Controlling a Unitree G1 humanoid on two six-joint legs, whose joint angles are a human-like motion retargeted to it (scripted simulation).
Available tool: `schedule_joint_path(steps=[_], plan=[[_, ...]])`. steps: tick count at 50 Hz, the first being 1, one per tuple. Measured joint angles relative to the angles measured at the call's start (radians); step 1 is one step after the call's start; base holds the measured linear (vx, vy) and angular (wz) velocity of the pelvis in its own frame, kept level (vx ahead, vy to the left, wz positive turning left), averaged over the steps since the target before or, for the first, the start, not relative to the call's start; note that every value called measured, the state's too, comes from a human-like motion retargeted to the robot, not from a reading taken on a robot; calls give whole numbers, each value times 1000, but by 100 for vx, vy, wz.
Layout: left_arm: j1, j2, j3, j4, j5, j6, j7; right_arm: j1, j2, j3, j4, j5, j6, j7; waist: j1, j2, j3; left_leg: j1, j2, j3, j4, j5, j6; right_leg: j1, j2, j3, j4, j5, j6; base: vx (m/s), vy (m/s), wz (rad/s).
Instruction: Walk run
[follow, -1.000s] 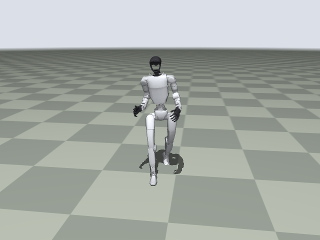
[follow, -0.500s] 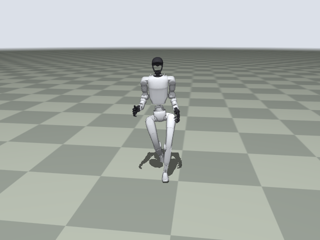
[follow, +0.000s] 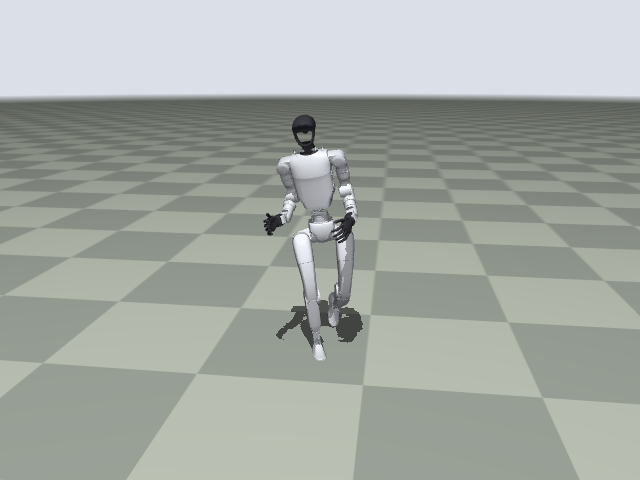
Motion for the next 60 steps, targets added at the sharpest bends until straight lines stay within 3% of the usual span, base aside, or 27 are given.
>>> schedule_joint_path(steps=[3,5,10,12,13,15,17,18,20,23,25,27,30,33,35,37,38,40,42,43,47,50,53,55,57,58,60], plan=[[141,-45,42,17,-19,-36,12,-50,-14,4,37,-5,-4,-20,75,-25,11,-183,15,-17,79,-185,70,127,49,58,-95,39,-25,131,-42,-111],[213,-74,72,6,-55,-49,27,-59,-32,-5,30,-18,-15,-39,142,-61,26,-292,21,7,14,-284,159,208,33,63,-162,119,-17,120,-19,-120],[280,-87,100,-39,-179,-55,29,-30,-37,-24,-10,8,-30,-27,289,-108,53,-380,73,133,-514,-416,394,395,27,30,-281,434,54,129,-16,-80],[272,-80,92,-76,-211,-40,26,-6,-37,-31,-17,34,-27,-10,313,-121,64,-358,30,85,-707,-466,390,469,20,-7,-284,550,81,139,-15,-11],[262,-75,90,-99,-217,-32,34,6,-38,-27,-21,42,-25,-6,314,-123,64,-347,33,77,-763,-483,346,498,22,-38,-270,603,96,163,-21,-8],[233,-69,93,-145,-210,-23,60,36,-46,-13,-36,40,-17,-1,320,-124,61,-333,51,129,-780,-350,434,537,46,-10,-191,712,157,159,-26,11],[199,-58,79,-176,-185,-13,105,77,-45,-15,-53,12,-8,17,244,-166,51,-272,-40,166,-658,-486,508,473,53,-30,134,716,268,200,-28,135],[180,-54,57,-177,-171,-13,139,99,-33,-24,-47,-15,-6,28,210,-180,44,-269,-73,60,-566,-529,461,437,71,-66,299,716,284,195,-32,122],[42,-55,99,-142,-189,-35,176,89,-4,-7,-18,-20,1,48,148,-149,49,-285,-41,-31,-454,-598,410,346,110,-98,453,716,298,127,-41,24],[-152,-48,31,-127,-292,-43,140,115,16,28,4,13,-2,22,166,-66,34,-150,120,39,-484,-673,365,185,198,-115,489,564,231,123,-43,-17],[-240,-44,-26,-164,-340,-30,135,153,19,26,5,23,-3,40,161,-51,29,-74,113,23,-538,-664,344,86,190,-90,473,430,214,121,-34,16],[-296,-34,-47,-213,-350,-9,126,185,17,15,-1,36,-1,46,102,-22,23,14,110,17,-627,-599,328,1,124,-116,363,331,221,139,-30,85],[-322,-11,-96,-293,-342,20,129,211,-1,-9,-13,47,-1,53,-2,19,5,135,114,30,-731,-435,276,-84,11,-155,77,277,233,136,-29,111],[-299,14,-111,-354,-331,39,112,197,-12,-29,-33,34,7,59,-74,38,-5,242,107,33,-782,-239,205,-102,-10,-38,-232,202,211,143,-49,49],[-266,28,-111,-367,-323,45,96,173,-17,-37,-53,17,10,50,-65,55,-14,295,126,75,-774,-100,145,-98,-27,-37,-326,232,170,111,-36,-55],[-207,40,-118,-351,-306,43,78,152,-20,-43,-81,-10,10,25,-51,53,-13,304,110,51,-643,33,58,-91,-26,-114,-220,272,116,149,-50,-69],[-164,49,-119,-335,-290,39,67,150,-20,-35,-99,-22,10,10,-40,73,-4,257,121,23,-457,48,15,-86,-35,-193,-134,206,77,172,-57,-93],[-69,63,-112,-268,-239,24,42,131,-13,-12,-113,-28,11,-16,-5,149,26,155,206,-8,-61,53,0,-43,199,32,-8,57,12,158,-45,-100],[-7,32,-76,-180,-187,-5,3,65,-18,-35,-106,3,18,-4,20,127,23,57,114,-79,76,50,0,5,132,-12,11,25,15,131,-40,-30],[29,8,-64,-144,-172,-19,-7,39,-21,-33,-103,20,22,9,19,73,-2,6,53,-82,48,42,1,43,88,16,-39,39,0,109,-53,8],[179,-56,-28,-94,-219,-47,-15,-2,-47,-29,-87,35,20,-2,89,-16,-3,-206,28,-1,1,-203,187,204,54,51,-141,117,-8,139,-36,-48],[240,-79,17,-99,-259,-55,-36,-1,-65,-24,-93,36,-1,-24,211,-80,14,-330,81,137,-216,-319,303,320,-1,-17,-227,324,52,129,-33,-129],[252,-73,36,-128,-263,-45,-39,18,-52,-32,-100,66,-4,4,296,-95,22,-344,33,122,-599,-418,386,441,34,-12,-287,536,109,141,-29,-81],[235,-70,38,-160,-259,-35,-21,32,-48,-36,-102,87,2,30,350,-119,31,-340,-13,42,-778,-444,360,509,19,-50,-279,657,167,132,-27,-74],[201,-63,37,-200,-246,-26,10,46,-53,-30,-117,88,10,47,340,-146,39,-319,-2,112,-778,-378,428,522,19,-36,-126,716,269,164,-39,13],[177,-57,34,-220,-236,-18,32,52,-57,-29,-126,79,16,58,311,-177,39,-304,-43,155,-710,-460,500,490,7,-45,25,716,333,192,-41,106],[149,-44,-5,-235,-212,-6,96,96,-46,-34,-123,29,21,89,236,-201,27,-279,-132,52,-530,-564,513,447,38,-76,328,716,427,201,-29,151]])
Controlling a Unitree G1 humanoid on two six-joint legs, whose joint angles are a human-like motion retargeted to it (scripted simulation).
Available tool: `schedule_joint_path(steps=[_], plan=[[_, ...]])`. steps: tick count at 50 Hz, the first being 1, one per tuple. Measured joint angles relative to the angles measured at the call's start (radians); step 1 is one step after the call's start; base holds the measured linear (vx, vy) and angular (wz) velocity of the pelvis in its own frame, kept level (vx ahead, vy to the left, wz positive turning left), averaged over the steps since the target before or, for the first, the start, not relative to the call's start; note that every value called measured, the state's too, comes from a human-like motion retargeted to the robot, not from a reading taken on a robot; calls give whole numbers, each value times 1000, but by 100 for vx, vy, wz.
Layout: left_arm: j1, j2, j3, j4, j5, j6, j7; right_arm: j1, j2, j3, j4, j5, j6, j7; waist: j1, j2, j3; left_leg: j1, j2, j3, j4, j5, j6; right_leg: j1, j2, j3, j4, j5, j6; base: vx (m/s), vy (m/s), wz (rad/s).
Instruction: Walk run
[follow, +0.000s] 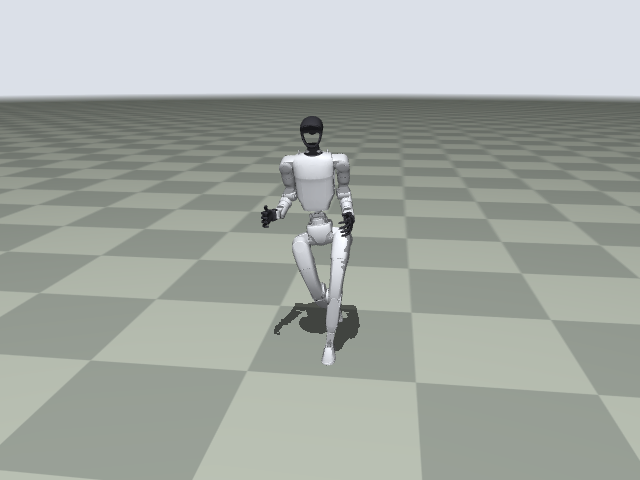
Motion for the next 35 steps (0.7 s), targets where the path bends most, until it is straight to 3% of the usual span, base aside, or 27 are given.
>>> schedule_joint_path(steps=[2,4,7,9,13,15,17,18,20,22,23,27,30,33,35], plan=[[-141,-1,35,40,-29,-7,37,-19,15,15,35,-23,12,19,-75,-1,3,20,-9,-83,92,-74,-68,-87,34,0,180,0,3,141,-48,65],[-280,-1,21,86,-96,-12,10,-10,42,23,60,-26,12,6,-66,75,-21,112,138,-26,40,-96,-93,-167,135,32,99,-38,-41,108,-29,-14],[-384,-12,-118,61,-197,0,11,57,50,-2,75,-29,-5,4,-46,147,-40,247,199,-53,-68,-48,-146,-288,133,34,7,-275,-119,145,-33,5],[-419,-2,-158,14,-206,7,8,93,51,-25,75,-19,-7,11,-96,194,-46,330,213,-81,-151,63,-175,-364,61,-13,-112,-393,-152,133,-27,108],[-422,63,-199,-104,-127,40,51,114,19,-54,68,-20,-6,20,-212,236,-61,475,223,-63,-247,322,-246,-459,-105,-110,-467,-500,-200,127,-30,95],[-403,94,-195,-144,-75,67,79,98,10,-54,61,-33,-8,8,-242,245,-63,539,238,-41,-260,432,-300,-478,-92,-9,-624,-578,-208,114,-38,13],[-371,109,-182,-157,-34,86,97,68,6,-40,47,-51,-12,-17,-219,237,-63,585,244,-12,-214,530,-373,-477,-100,51,-665,-516,-220,117,-45,-44],[-350,113,-184,-151,-24,88,98,58,7,-34,35,-59,-13,-32,-227,221,-56,596,230,-37,-154,584,-416,-474,-104,61,-621,-426,-227,124,-48,-12],[-277,121,-167,-114,-9,76,74,52,14,5,6,-66,-11,-60,-209,249,-49,523,255,-68,161,618,-513,-479,-63,-59,-458,-518,-355,167,-69,-47],[-184,104,-119,-24,37,39,24,26,29,39,6,-40,-8,-72,-164,288,-34,432,313,-80,475,618,-512,-431,71,71,-346,-631,-375,163,-73,-56],[-154,82,-91,32,62,14,0,-9,33,23,15,-5,-4,-56,-162,259,-46,383,281,-114,515,618,-509,-411,27,45,-352,-638,-379,97,-45,33],[-13,11,-41,139,64,-33,-31,-87,19,50,45,70,10,-34,-131,183,-59,181,195,-61,556,328,-302,-286,-33,59,-420,-628,-386,115,-21,13],[71,3,15,139,44,-55,-39,-108,-17,52,53,71,-6,-64,-36,136,-46,33,184,39,401,157,-205,-181,-69,28,-509,-487,-342,115,-16,-72],[95,50,44,121,40,-57,-26,-108,-32,60,42,58,-16,-80,71,114,-38,-35,178,120,56,89,-153,-81,-70,-15,-584,-321,-277,110,-20,-62],[88,83,46,102,33,-47,-18,-104,-32,54,30,58,-12,-67,115,118,-33,-30,116,86,-187,52,-136,-8,-32,-38,-615,-226,-235,106,-22,-5]])
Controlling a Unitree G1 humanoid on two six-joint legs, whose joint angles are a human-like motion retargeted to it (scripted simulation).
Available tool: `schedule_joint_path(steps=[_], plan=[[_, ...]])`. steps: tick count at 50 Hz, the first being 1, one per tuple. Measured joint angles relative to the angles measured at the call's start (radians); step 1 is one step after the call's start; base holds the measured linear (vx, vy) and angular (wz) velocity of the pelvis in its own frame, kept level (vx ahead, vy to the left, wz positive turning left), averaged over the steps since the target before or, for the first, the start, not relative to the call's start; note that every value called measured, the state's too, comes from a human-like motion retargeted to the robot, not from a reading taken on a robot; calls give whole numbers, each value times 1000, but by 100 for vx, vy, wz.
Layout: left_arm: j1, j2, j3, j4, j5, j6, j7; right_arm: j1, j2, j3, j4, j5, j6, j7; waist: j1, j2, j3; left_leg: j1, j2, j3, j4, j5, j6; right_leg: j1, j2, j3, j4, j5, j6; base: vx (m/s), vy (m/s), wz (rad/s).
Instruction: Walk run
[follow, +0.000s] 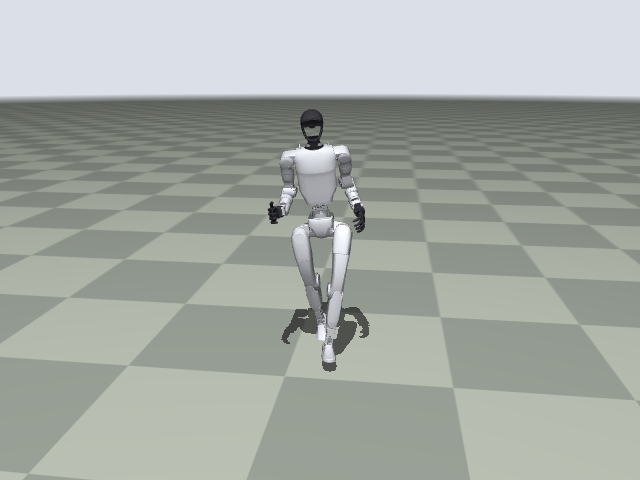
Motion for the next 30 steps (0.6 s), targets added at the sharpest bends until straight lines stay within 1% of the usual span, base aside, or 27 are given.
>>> schedule_joint_path(steps=[1,2,3,4,5,6,7,8,9,10,11,12,13,15,17,18,19,21,22,23,24,25,26,27,28,29,30], plan=[[-9,10,-2,-13,-4,6,5,1,-3,-1,-5,3,4,11,18,-11,1,-3,-19,-13,-67,17,6,31,-5,-22,3,41,38,124,-26,10],[-19,19,-5,-27,-7,11,12,2,-6,-1,-11,6,9,20,30,-21,0,-3,-22,12,-111,42,32,58,-9,-37,13,82,85,138,-29,30],[-34,25,-8,-42,-8,14,23,0,-12,3,-16,8,13,28,29,-30,-5,1,5,111,-110,84,100,76,-7,-37,39,122,149,141,-55,25],[-54,30,-8,-55,-7,20,38,-5,-17,8,-18,10,18,39,34,-44,-12,17,51,201,-71,61,132,83,6,-36,84,164,200,134,-94,-2],[-76,33,-7,-68,-4,27,55,-12,-23,14,-19,11,24,51,42,-61,-21,38,106,287,-12,4,147,86,24,-33,139,206,244,159,-85,44],[-83,29,-32,-75,11,30,86,5,-16,5,-10,6,26,76,19,-50,-29,0,61,106,134,-75,147,48,68,-73,307,218,246,179,-49,100],[-100,17,-41,-77,22,29,109,15,-8,-2,3,3,30,102,-3,-40,-33,-34,20,-42,257,-138,143,10,101,-88,467,226,247,174,6,134],[-138,-10,-18,-66,23,22,116,13,1,-7,24,4,40,129,-20,-29,-31,-59,-10,-125,333,-169,130,-33,113,-56,611,226,247,125,10,94],[-183,-37,-3,-62,15,21,116,1,10,7,43,10,47,140,-45,0,-38,-34,45,-93,360,-192,125,-74,169,1,667,203,247,89,9,77],[-232,-64,7,-60,2,25,113,-16,21,29,61,17,54,143,-73,39,-49,16,144,-3,363,-211,122,-114,247,70,678,167,246,94,28,83],[-266,-91,-25,-68,-22,32,120,-13,11,39,68,13,48,133,-69,76,-58,62,135,-16,337,-229,128,-172,230,86,718,98,238,105,42,68],[-295,-111,-54,-78,-47,36,129,-5,4,45,73,9,42,126,-61,103,-66,103,122,-32,310,-239,126,-225,204,101,742,32,211,121,41,35],[-312,-117,-76,-91,-73,34,142,14,1,44,73,5,34,124,-44,108,-72,138,103,-54,277,-230,108,-265,160,111,734,-25,145,119,13,47],[-338,-102,-115,-118,-98,33,165,50,7,27,69,7,26,125,-54,118,-71,215,84,-75,198,-172,71,-343,58,94,656,-132,41,107,-6,120],[-347,-60,-153,-153,-86,37,174,86,19,10,64,10,21,129,-104,132,-70,298,72,-94,112,-82,42,-396,-52,24,495,-201,17,111,-6,218],[-347,-38,-166,-171,-76,39,173,105,23,4,61,8,20,129,-133,136,-69,334,61,-118,83,-44,25,-413,-93,-8,398,-220,18,101,-7,238],[-347,-17,-174,-187,-65,42,173,120,24,-1,57,4,18,126,-162,136,-66,368,48,-148,63,-10,12,-426,-115,-2,300,-239,17,84,-6,241],[-345,24,-182,-214,-46,53,175,144,22,-3,49,-4,13,119,-211,124,-54,439,21,-201,33,48,-9,-440,-123,70,115,-291,13,84,-14,208],[-345,45,-184,-224,-37,60,177,152,20,-1,45,-9,11,114,-226,118,-48,474,15,-219,22,73,-17,-439,-115,143,36,-324,21,114,-30,164],[-345,65,-185,-230,-27,69,178,155,19,2,41,-15,10,107,-233,118,-43,505,24,-229,18,95,-25,-429,-95,274,-28,-361,52,113,-34,131],[-341,80,-184,-230,-19,76,172,157,16,7,38,-20,9,101,-226,110,-41,533,25,-224,30,116,-31,-420,-95,351,-65,-373,76,99,-32,91],[-336,94,-181,-228,-11,81,164,158,13,13,36,-24,9,95,-212,97,-40,559,23,-211,49,136,-37,-413,-104,402,-88,-374,97,96,-34,146],[-327,102,-181,-218,-8,82,149,154,13,13,35,-27,10,92,-244,75,-30,571,14,-232,121,164,-47,-406,-119,379,-51,-295,151,107,-44,200],[-315,110,-175,-206,-6,82,133,149,12,18,36,-29,11,93,-267,58,-26,569,9,-247,203,201,-66,-403,-139,320,-7,-257,172,124,-57,225],[-295,115,-157,-193,-8,78,114,142,11,30,38,-28,12,99,-270,50,-35,542,11,-249,305,258,-104,-408,-167,186,50,-303,130,111,-56,133],[-273,108,-135,-170,0,65,92,132,13,39,44,-23,13,107,-249,47,-41,502,20,-216,421,317,-136,-396,-131,211,110,-351,90,96,-50,47],[-249,94,-110,-143,12,46,69,121,17,48,51,-16,13,117,-215,46,-44,455,32,-166,544,376,-165,-375,-62,316,170,-400,52,78,-31,118]])
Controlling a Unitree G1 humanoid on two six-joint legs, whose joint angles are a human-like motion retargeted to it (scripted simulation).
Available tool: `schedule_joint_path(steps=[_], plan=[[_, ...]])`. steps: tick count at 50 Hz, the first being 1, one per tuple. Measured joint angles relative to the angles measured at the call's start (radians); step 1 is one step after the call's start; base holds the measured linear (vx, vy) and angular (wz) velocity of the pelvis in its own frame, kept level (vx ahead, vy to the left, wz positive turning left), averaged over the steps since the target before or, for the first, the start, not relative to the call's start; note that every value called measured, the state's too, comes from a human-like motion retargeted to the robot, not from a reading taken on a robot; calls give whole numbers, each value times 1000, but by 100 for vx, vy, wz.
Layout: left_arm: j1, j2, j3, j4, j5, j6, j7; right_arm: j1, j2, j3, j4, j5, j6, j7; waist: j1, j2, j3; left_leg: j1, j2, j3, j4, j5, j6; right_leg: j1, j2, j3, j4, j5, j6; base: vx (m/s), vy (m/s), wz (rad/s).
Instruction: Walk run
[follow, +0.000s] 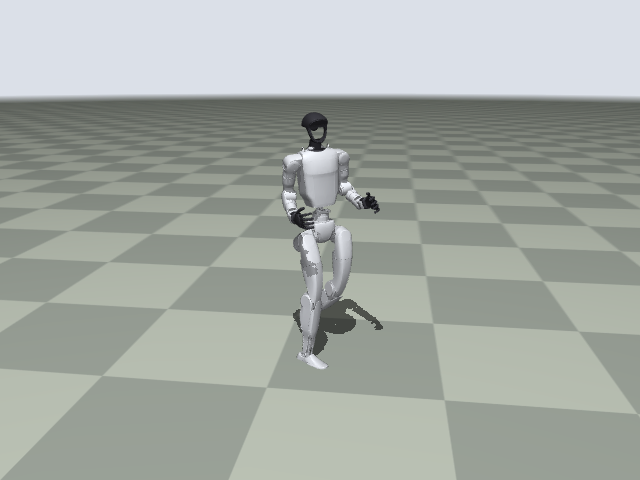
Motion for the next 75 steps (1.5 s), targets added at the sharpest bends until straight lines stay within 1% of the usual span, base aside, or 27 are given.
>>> schedule_joint_path(steps=[2,5,10,12,17,18,19,23,25,28,30,32,37,41,43,45,47,50,51,55,60,63,65,67,70,72,75], plan=[[23,-64,49,78,53,-39,-29,-59,-11,-27,23,42,10,39,-37,41,23,-139,122,-14,260,2,-28,19,-33,-140,34,-39,15,79,-9,217],[113,-172,73,136,93,-35,-2,-132,-44,-16,49,31,17,49,35,4,22,-207,211,234,288,-151,102,95,-83,-238,-4,-53,-31,60,9,61],[235,-247,77,194,16,-73,-8,-186,-83,-37,43,-28,8,5,182,-43,41,-419,41,231,67,-393,87,235,-135,-331,-142,46,-16,65,12,74],[242,-222,69,211,-27,-71,-29,-182,-83,-48,26,-13,7,4,216,-43,29,-464,38,281,-104,-468,136,290,-124,-430,-184,78,9,68,0,175],[194,-180,52,195,-48,-54,-44,-166,-103,-73,3,34,7,31,237,-19,-2,-405,31,517,-519,-556,182,402,-25,-593,-186,146,94,70,-9,213],[179,-186,53,185,-41,-51,-30,-163,-114,-67,1,35,0,28,249,-40,-2,-384,34,579,-534,-509,280,422,-33,-602,-164,185,130,91,-45,129],[163,-192,53,175,-30,-47,-8,-161,-122,-62,3,32,-5,24,257,-57,-2,-356,33,576,-532,-548,312,436,-27,-599,-125,241,156,99,-75,97],[85,-239,46,164,24,-42,108,-145,-112,-50,36,1,-20,50,218,-2,13,-329,53,262,-392,-689,312,373,130,-488,186,570,136,108,-22,167],[3,-269,72,164,16,-44,111,-163,-86,-24,67,6,-17,56,192,60,32,-337,103,205,-316,-711,312,261,240,-309,403,604,126,47,34,170],[-75,-276,3,138,-44,-41,126,-134,-66,-12,82,6,-21,39,217,136,-2,-248,144,172,-372,-714,312,149,233,-277,485,426,33,77,38,168],[-114,-254,-40,114,-60,-40,141,-89,-41,-34,70,12,-26,39,233,139,-12,-209,98,101,-439,-667,312,74,147,-306,456,340,-89,64,22,220],[-144,-215,-82,85,-49,-37,143,-44,-6,-57,60,14,-22,44,172,155,-22,-190,65,3,-469,-614,312,3,60,-356,380,243,-154,75,20,347],[-184,-143,-134,44,-9,-47,98,50,32,-51,30,-4,-25,26,-17,112,-5,-74,-87,-185,-540,-467,309,-45,-1,-143,-21,155,-37,81,11,364],[-155,-107,-138,63,25,-48,92,53,18,-12,16,-32,-26,-4,-41,79,37,30,-121,-276,-537,-355,236,-29,15,71,-239,54,69,72,-11,197],[-114,-102,-135,80,27,-53,86,26,-1,6,14,-56,-19,-12,-43,63,54,65,-141,-321,-484,-271,156,-22,11,35,-234,147,93,91,-20,148],[-63,-107,-129,95,16,-56,72,-20,-27,15,10,-90,-12,-16,-46,84,48,39,-148,-363,-359,-129,7,-18,52,24,-139,20,-2,73,-11,164],[-3,-127,-106,114,8,-65,37,-58,-54,27,-6,-121,-13,-34,-46,93,43,-48,-140,-262,-157,-1,-167,6,40,27,-49,-70,-34,106,-2,218],[67,-189,-45,149,16,-74,-14,-125,-94,24,-16,-123,-16,-54,-68,63,37,-213,-100,-21,114,93,-211,32,-107,-133,11,-137,7,74,4,236],[101,-203,-30,157,8,-80,-10,-139,-94,25,-13,-120,-9,-48,-40,54,29,-260,-68,-23,158,12,-211,66,-58,-134,-21,-122,-35,79,-52,88],[193,-240,7,172,-49,-84,-1,-171,-107,18,-25,-138,-10,-78,81,-17,39,-440,27,202,182,-252,-23,191,-46,-180,-118,-29,-100,80,-27,51],[200,-193,14,163,-55,-73,-29,-157,-75,-21,-54,-110,-39,-140,203,-65,40,-581,-6,256,-218,-479,124,315,-40,-322,-204,178,-38,90,-19,97],[173,-197,23,127,-39,-57,-3,-154,-51,-29,-51,-62,-53,-137,232,-77,44,-534,-3,291,-431,-539,162,380,-2,-396,-188,320,0,107,-27,84],[156,-227,33,90,-31,-40,28,-155,-46,-15,-42,-51,-72,-156,238,-93,40,-514,-37,247,-475,-481,305,409,0,-404,-124,450,47,118,-31,63],[140,-251,33,50,-25,-25,73,-139,-32,-6,-40,-71,-89,-164,185,-92,27,-454,-40,217,-366,-679,312,376,43,-398,54,594,79,144,-39,154],[47,-284,46,38,-28,-29,131,-98,1,0,-26,-98,-98,-137,60,-66,60,-380,-111,62,-266,-741,312,227,85,-358,560,626,112,121,-17,180],[-54,-278,56,48,-68,-34,110,-87,26,22,-4,-79,-91,-133,82,6,41,-340,0,69,-287,-761,282,128,177,-285,595,547,88,100,-25,0],[-143,-254,-14,26,-156,-26,73,-7,39,20,0,-57,-92,-118,109,27,22,-220,33,91,-383,-743,247,-9,188,-237,597,373,-38,115,-33,21]])
